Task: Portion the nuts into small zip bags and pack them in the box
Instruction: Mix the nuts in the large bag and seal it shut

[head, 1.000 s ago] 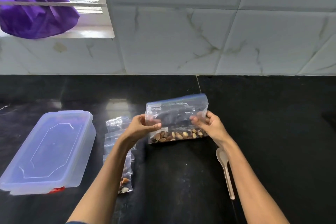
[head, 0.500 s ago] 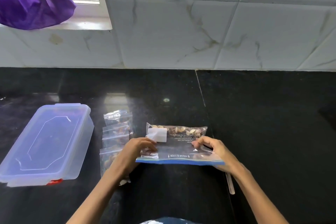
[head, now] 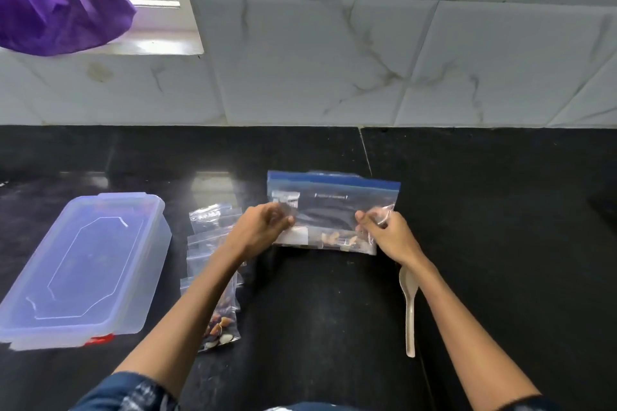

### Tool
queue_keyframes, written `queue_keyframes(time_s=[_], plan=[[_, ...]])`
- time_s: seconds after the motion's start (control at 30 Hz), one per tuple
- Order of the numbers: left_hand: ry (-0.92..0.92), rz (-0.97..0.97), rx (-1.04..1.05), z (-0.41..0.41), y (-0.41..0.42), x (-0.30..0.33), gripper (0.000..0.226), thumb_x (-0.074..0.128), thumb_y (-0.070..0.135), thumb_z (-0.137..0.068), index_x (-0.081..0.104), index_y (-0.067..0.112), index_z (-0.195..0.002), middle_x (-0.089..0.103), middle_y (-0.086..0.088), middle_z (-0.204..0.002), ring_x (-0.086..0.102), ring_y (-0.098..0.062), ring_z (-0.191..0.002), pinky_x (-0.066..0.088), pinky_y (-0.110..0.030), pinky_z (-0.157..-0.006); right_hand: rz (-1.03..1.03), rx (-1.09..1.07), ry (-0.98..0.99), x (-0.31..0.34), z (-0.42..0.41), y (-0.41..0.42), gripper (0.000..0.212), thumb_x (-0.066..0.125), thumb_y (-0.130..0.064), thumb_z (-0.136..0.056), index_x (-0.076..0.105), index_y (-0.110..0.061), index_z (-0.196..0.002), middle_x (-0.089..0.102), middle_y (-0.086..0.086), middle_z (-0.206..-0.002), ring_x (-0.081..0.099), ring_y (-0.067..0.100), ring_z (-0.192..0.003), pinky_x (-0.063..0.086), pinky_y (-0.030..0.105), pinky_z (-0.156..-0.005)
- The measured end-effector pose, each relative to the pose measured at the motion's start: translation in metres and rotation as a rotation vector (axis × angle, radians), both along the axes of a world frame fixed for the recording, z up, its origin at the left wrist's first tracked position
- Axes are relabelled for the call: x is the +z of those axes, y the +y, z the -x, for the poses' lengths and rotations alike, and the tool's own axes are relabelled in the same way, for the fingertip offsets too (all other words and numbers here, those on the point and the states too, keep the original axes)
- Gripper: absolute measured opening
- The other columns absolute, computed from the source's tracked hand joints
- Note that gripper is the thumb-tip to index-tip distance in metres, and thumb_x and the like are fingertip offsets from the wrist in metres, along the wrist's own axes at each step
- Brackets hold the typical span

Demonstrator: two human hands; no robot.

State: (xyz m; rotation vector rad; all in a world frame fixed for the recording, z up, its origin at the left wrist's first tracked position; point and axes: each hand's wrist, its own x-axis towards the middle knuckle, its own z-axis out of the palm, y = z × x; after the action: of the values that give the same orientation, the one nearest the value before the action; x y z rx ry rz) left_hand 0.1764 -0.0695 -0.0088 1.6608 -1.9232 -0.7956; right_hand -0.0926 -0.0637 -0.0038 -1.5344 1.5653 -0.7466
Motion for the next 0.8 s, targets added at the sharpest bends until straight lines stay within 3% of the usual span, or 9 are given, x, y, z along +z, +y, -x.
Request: queue_keyframes(time_s=[0.13, 0.2, 0.27, 0.37, 0.5, 0.57, 0.63, 0.7, 0.8], plan=[[0.052, 0.007, 0.189, 0.014, -0.007, -0.013, 0.030, 0.067, 0.032, -0.085, 0.048, 0.009, -0.087, 0.064, 0.004, -0.072, 0.061, -0.024, -0.069, 0.042, -0.032, -0.059, 0.065, -0.234, -0.062, -0.015, -0.010, -0.009, 0.037, 0.070, -0.038, -0.083, 0.054, -0.017, -0.108, 0.071, 0.010, -0.081, 0.069, 0.018, -0.069, 0.057, 0.043, -0.070], [0.028, 0.026, 0.256, 0.021, -0.006, -0.016, 0.040, 0.069, 0.029, -0.084, 0.044, 0.007, -0.105, 0.059, -0.001, -0.067, 0.057, -0.031, -0.067, 0.040, -0.036, -0.060, 0.126, -0.264, 0.008, -0.018, -0.015, -0.011, 0.068, 0.073, -0.028, -0.082, 0.032, -0.020, -0.136, 0.063, 0.003, -0.089, 0.065, 0.018, -0.077, 0.055, 0.034, -0.072], [-0.031, 0.022, 0.314, 0.026, -0.006, -0.019, 0.054, 0.070, 0.024, -0.083, 0.036, 0.008, -0.122, 0.061, -0.006, -0.070, 0.057, -0.035, -0.071, 0.039, -0.037, -0.063, 0.160, -0.280, 0.108, -0.018, -0.018, -0.013, 0.085, 0.074, -0.023, -0.081, 0.015, -0.021, -0.143, 0.050, 0.000, -0.101, 0.059, 0.019, -0.087, 0.050, 0.029, -0.074], [-0.092, 0.010, 0.340, 0.026, -0.007, -0.024, 0.063, 0.070, 0.024, -0.083, 0.031, 0.006, -0.130, 0.067, -0.019, -0.088, 0.061, -0.040, -0.088, 0.041, -0.040, -0.069, 0.097, -0.272, 0.237, -0.015, -0.018, -0.014, 0.073, 0.072, -0.027, -0.083, 0.021, -0.015, -0.135, 0.055, 0.010, -0.113, 0.061, 0.018, -0.080, 0.043, 0.023, -0.064], [0.038, -0.205, 0.262, 0.015, -0.007, -0.006, 0.075, 0.073, 0.033, -0.081, 0.029, 0.005, -0.135, 0.058, -0.011, -0.104, 0.057, -0.033, -0.102, 0.043, -0.038, -0.083, -0.233, -0.150, 0.262, -0.003, -0.005, -0.018, 0.101, 0.078, -0.046, -0.072, 0.012, -0.010, -0.139, 0.063, 0.011, -0.110, 0.059, 0.022, -0.102, 0.040, 0.028, -0.075], [-0.012, -0.321, 0.157, 0.011, -0.007, 0.002, 0.080, 0.080, 0.032, -0.074, 0.031, 0.006, -0.132, 0.053, -0.008, -0.110, 0.055, -0.029, -0.103, 0.044, -0.036, -0.084, -0.387, -0.079, 0.321, 0.002, 0.001, -0.019, 0.102, 0.084, -0.049, -0.062, 0.027, -0.007, -0.134, 0.062, 0.007, -0.116, 0.058, 0.021, -0.105, 0.045, 0.032, -0.082], [-0.097, -0.386, 0.099, 0.011, -0.008, 0.007, 0.078, 0.083, 0.029, -0.070, 0.033, 0.006, -0.126, 0.055, -0.011, -0.113, 0.056, -0.030, -0.102, 0.045, -0.036, -0.079, -0.435, -0.032, 0.401, 0.003, 0.001, -0.019, 0.092, 0.087, -0.049, -0.057, 0.047, -0.001, -0.125, 0.063, 0.014, -0.117, 0.061, 0.029, -0.107, 0.050, 0.041, -0.088], [-0.130, -0.428, 0.085, 0.015, -0.009, 0.008, 0.077, 0.085, 0.026, -0.068, 0.035, 0.004, -0.122, 0.056, -0.016, -0.115, 0.057, -0.030, -0.101, 0.046, -0.035, -0.077, -0.441, 0.056, 0.441, 0.004, -0.002, -0.020, 0.073, 0.085, -0.048, -0.060, 0.062, 0.005, -0.106, 0.068, 0.019, -0.106, 0.064, 0.036, -0.099, 0.049, 0.041, -0.077], [-0.105, -0.483, 0.117, 0.016, -0.014, 0.007, 0.080, 0.089, 0.024, -0.060, 0.039, 0.001, -0.118, 0.056, -0.015, -0.112, 0.056, -0.027, -0.102, 0.043, -0.031, -0.077, -0.459, 0.158, 0.459, 0.009, -0.001, -0.020, 0.044, 0.079, -0.048, -0.069, 0.056, -0.011, -0.071, 0.056, 0.005, -0.071, 0.053, 0.018, -0.064, 0.035, 0.030, -0.062]])
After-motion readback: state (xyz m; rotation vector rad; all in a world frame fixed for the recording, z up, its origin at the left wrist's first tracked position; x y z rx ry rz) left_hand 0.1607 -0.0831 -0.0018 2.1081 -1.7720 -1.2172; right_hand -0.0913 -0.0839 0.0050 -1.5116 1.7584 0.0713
